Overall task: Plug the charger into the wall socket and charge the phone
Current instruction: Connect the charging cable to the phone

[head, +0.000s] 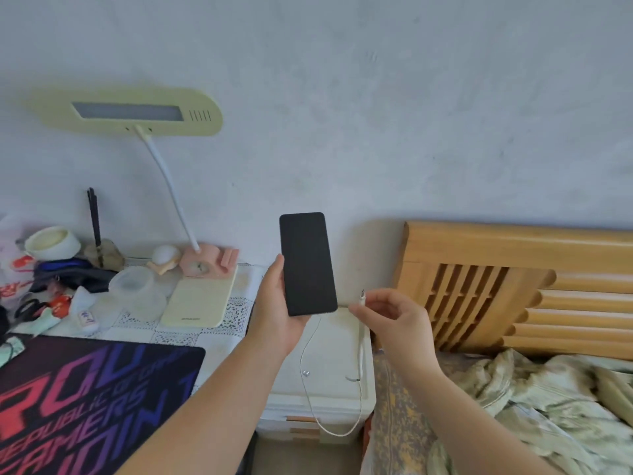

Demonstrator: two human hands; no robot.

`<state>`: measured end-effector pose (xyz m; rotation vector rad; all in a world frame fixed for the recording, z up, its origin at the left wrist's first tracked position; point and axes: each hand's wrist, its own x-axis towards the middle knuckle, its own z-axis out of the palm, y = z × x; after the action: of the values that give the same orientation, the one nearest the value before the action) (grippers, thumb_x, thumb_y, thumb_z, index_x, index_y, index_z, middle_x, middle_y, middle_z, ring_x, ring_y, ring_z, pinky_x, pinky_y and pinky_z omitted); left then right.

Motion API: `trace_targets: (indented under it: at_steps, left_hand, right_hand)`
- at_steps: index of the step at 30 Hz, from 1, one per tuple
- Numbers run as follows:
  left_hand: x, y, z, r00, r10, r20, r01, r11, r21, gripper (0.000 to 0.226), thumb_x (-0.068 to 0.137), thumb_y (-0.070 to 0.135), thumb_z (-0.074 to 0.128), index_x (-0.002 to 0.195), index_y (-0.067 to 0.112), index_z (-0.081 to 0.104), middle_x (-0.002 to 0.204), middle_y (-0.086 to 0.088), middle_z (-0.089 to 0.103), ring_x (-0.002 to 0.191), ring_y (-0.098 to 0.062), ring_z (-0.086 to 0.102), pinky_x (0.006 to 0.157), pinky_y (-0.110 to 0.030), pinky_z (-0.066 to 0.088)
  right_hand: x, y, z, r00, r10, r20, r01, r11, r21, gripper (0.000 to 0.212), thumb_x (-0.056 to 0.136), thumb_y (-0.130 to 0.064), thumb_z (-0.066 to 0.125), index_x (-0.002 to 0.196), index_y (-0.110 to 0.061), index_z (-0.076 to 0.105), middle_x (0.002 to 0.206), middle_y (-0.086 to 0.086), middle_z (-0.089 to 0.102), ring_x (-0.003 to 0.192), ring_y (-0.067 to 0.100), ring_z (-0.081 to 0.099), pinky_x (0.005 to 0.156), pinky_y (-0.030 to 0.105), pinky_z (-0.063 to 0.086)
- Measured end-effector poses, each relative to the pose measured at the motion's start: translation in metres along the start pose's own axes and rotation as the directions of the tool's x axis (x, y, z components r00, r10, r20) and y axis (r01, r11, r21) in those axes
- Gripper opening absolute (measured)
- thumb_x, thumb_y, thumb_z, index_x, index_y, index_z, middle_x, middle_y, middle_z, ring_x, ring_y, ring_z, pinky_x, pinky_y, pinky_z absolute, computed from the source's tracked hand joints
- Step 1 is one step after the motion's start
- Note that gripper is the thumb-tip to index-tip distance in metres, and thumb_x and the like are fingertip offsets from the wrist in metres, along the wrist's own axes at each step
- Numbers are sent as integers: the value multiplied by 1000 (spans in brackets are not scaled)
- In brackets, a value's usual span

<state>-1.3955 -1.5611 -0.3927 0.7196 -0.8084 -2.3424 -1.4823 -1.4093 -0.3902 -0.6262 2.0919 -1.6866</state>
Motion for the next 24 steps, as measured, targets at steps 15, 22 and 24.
trace_targets:
  at_steps: [15,22,24]
  left_hand:
    - [-12,30,45,997,-32,71,26,997,76,38,91,46,49,83,21,77,85,-4,77,73,-22,74,55,-29,58]
    - [-18,35,48,988,-26,150,15,997,75,42,94,46,43,101,16,72,88,-7,76,77,-24,73,67,-35,58]
    - [-19,36,48,987,-30,156,20,998,66,42,93,46,45,100,15,73,87,-8,76,76,-24,72,66,-35,59]
  right_hand:
    - [-29,-35,37,1000,22,-2,-21,999,24,23,67,-38,82,76,-21,69,66,-1,72,61,12,67,62,27,58]
    - [-29,-50,35,997,73,-6,-73,995,62,20,71,-34,80,79,-20,69,67,-2,72,62,12,68,60,21,56]
    - [-29,-55,36,996,89,-13,-87,992,92,19,72,-32,80,79,-18,69,66,-2,72,61,12,68,59,20,55]
